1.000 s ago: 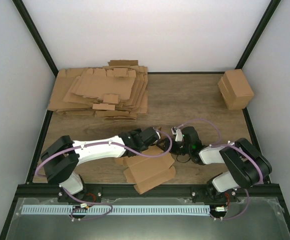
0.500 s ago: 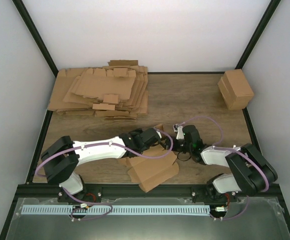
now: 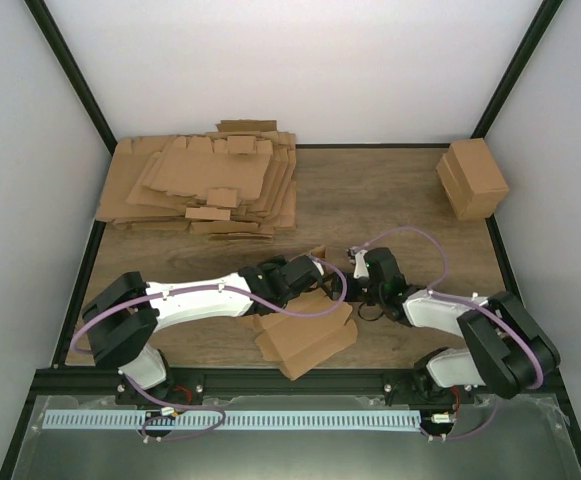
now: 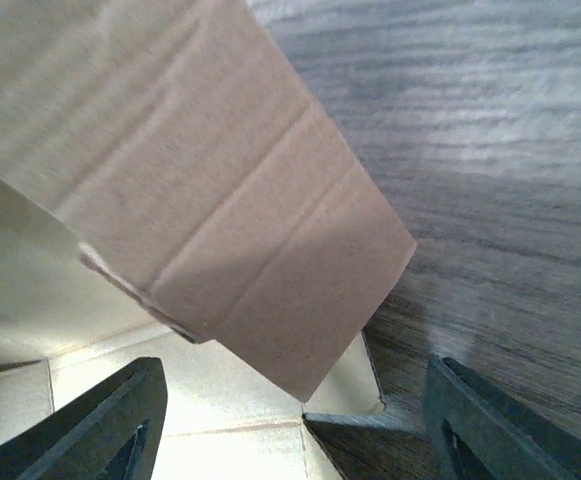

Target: Fold the paper box

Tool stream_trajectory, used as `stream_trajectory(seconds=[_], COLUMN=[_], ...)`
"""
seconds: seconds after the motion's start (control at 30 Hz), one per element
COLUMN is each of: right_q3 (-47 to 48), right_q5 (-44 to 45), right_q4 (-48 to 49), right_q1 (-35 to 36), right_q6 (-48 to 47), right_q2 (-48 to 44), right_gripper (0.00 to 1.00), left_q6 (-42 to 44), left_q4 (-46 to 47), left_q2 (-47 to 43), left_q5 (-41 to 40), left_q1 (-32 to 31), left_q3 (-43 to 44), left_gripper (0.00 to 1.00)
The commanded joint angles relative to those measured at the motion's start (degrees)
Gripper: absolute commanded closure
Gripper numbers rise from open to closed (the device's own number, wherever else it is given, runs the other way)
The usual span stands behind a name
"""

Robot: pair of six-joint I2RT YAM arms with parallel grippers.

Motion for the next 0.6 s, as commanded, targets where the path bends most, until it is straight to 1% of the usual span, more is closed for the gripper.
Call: stream_trajectory(seconds=[0.0,0.1,0.2,0.3,0.43,0.57], right_q3=[2.76,3.24,2.9,2.34,3.07,2.62], right_q5=[-4.08,-7.51,-12.38,-15.41,-17.61,-16.7], right_q4=[0.75,2.47,6.07,8.98,8.17,7.9], right_q1=[-0.23,-0.32,-0.28,-0.3,-0.29,-0.28], right_q6=[-1.23,-1.14,-1.12,-1.32,-3.04,-3.46], right_q2=[3.46,5.1,5.13,4.17,4.32,4.63], right_gripper=[0.27,0.29,0.36,0.42,0.5,0.53], left_q6=[0.43,0.4,0.28,0.29,0.36,0.44], left_q4=[1.24,1.2,1.14,0.96,0.95,1.11], left_q2=[-0.48,-0.62,-0.55,-0.37,-0.25,-0.2], left_q5=[-0.93,-0.93,-0.98,-1.04,-1.11,-1.09], left_q1=[-0.57,-0.74,-0.88,-1.06,-1.15,-1.41], left_q3=[1.5,1.5,1.5,1.5,1.8,1.96], left_gripper=[0.96,0.96,0.96,0.96,0.96,0.96])
